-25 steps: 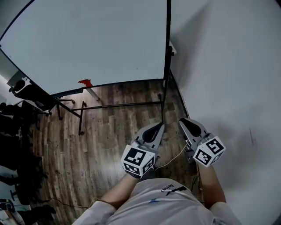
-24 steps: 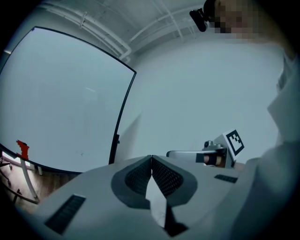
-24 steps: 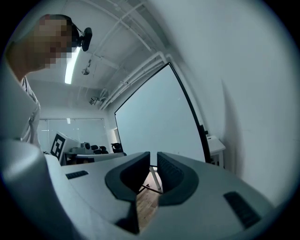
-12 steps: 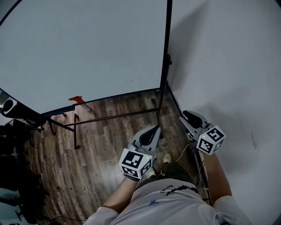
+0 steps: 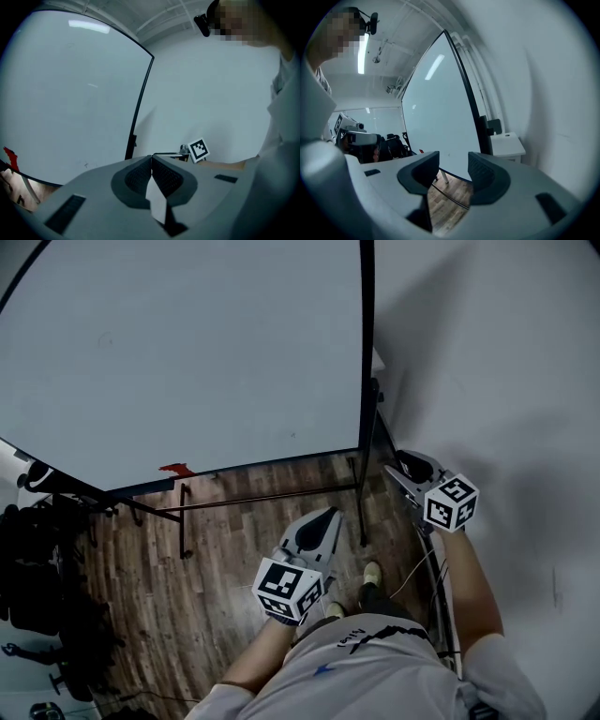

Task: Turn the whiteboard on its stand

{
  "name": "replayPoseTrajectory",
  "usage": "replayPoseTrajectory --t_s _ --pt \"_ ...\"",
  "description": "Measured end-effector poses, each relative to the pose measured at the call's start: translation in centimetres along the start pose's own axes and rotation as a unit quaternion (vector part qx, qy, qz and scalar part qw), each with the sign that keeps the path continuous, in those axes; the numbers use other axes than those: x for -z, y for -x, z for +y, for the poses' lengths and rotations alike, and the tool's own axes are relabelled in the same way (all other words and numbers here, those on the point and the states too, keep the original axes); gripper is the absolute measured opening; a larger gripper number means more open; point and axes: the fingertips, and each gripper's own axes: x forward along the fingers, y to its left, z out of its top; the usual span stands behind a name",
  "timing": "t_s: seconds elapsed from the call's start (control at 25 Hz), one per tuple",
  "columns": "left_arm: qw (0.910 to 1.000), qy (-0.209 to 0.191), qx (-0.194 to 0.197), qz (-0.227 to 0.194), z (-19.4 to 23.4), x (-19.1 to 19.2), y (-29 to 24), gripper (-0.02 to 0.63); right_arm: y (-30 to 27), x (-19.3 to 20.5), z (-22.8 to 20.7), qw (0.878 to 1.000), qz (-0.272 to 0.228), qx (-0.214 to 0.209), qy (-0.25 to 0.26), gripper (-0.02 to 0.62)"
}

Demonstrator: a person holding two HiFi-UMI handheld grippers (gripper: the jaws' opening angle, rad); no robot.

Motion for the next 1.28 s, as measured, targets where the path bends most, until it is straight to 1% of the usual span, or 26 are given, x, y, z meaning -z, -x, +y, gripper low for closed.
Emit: replayPoseTrajectory --t_s 0.12,0.32,0.6,0.76,0.88,1.04,1.16,1.24,1.28 --pt "0.9999 0.002 -0.017 -0.003 0.6 -1.1 -2.4 0.012 -2.3 -0.4 -3.3 1.0 0.014 -0.02 -0.001 0.207" --pt "0.9995 0.001 -0.03 -0.013 1.1 -2.0 -7.7 0.012 -6.3 -0.8 -7.6 0.998 0.022 -0.053 0.007 0.221" --pt "0.9993 0.015 -0.031 -0.015 2.4 -2.7 -15.4 0.012 -10.9 0.7 -10.1 0.995 0.047 -0.092 0.014 0.232" --pt "0.9993 0.016 -0.03 -0.013 2.7 -2.9 -18.6 0.012 -12.5 1.3 -10.7 0.992 0.052 -0.115 0.022 0.239" --pt "0.9994 0.013 -0.033 -0.007 2.7 -2.8 -19.5 0.012 -13.8 1.4 -10.7 0.988 0.06 -0.135 0.04 0.245" --pt "0.9989 0.013 -0.045 0.008 3.2 -2.1 -18.8 0.012 -15.3 1.6 -10.2 0.982 0.069 -0.162 0.062 0.245" --pt "0.9982 0.015 -0.056 0.014 3.9 -1.5 -17.7 0.012 -16.1 1.7 -10.1 0.982 0.074 -0.158 0.077 0.242" --pt "0.9979 0.018 -0.06 0.017 4.3 -1.1 -16.9 0.012 -16.1 1.8 -10.4 0.982 0.076 -0.15 0.085 0.206" --pt "0.9978 0.019 -0.061 0.019 4.4 -0.9 -16.7 0.012 -16.0 1.9 -10.5 0.982 0.078 -0.148 0.089 0.202"
